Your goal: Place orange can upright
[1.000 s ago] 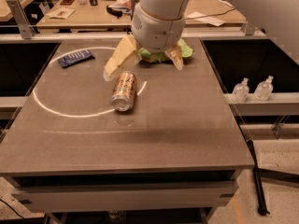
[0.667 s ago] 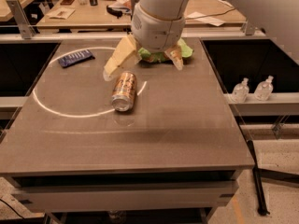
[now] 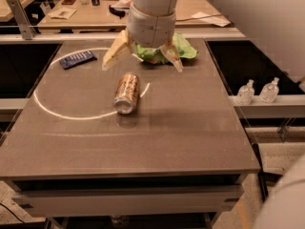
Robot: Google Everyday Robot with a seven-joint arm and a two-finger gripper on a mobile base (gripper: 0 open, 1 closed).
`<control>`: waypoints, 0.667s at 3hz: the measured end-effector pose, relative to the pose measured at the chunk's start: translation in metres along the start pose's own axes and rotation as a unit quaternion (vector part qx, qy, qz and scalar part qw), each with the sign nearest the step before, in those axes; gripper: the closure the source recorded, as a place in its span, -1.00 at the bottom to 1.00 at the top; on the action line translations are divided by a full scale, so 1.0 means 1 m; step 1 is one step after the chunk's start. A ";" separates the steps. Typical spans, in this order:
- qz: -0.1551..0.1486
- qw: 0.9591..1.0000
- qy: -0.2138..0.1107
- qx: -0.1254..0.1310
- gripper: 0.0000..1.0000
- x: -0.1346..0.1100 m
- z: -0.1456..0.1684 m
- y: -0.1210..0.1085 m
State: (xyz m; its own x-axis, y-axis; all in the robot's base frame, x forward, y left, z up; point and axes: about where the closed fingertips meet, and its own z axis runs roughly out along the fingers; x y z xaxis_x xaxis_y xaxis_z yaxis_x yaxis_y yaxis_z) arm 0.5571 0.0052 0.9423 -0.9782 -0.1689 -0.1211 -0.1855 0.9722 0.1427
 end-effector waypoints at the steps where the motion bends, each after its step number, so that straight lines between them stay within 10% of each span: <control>1: 0.088 0.996 0.019 0.024 -1.00 -0.021 0.016 -0.004; 2: 0.123 0.991 0.039 0.045 -1.00 -0.031 0.040 0.008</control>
Offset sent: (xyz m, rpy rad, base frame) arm 0.0218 0.0260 -0.0605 -0.2082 0.2350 -0.3223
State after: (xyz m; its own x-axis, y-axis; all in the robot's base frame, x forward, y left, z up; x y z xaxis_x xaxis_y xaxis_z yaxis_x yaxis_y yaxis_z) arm 0.5896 0.0249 0.9075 -0.9977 0.0665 -0.0160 0.0652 0.9955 0.0691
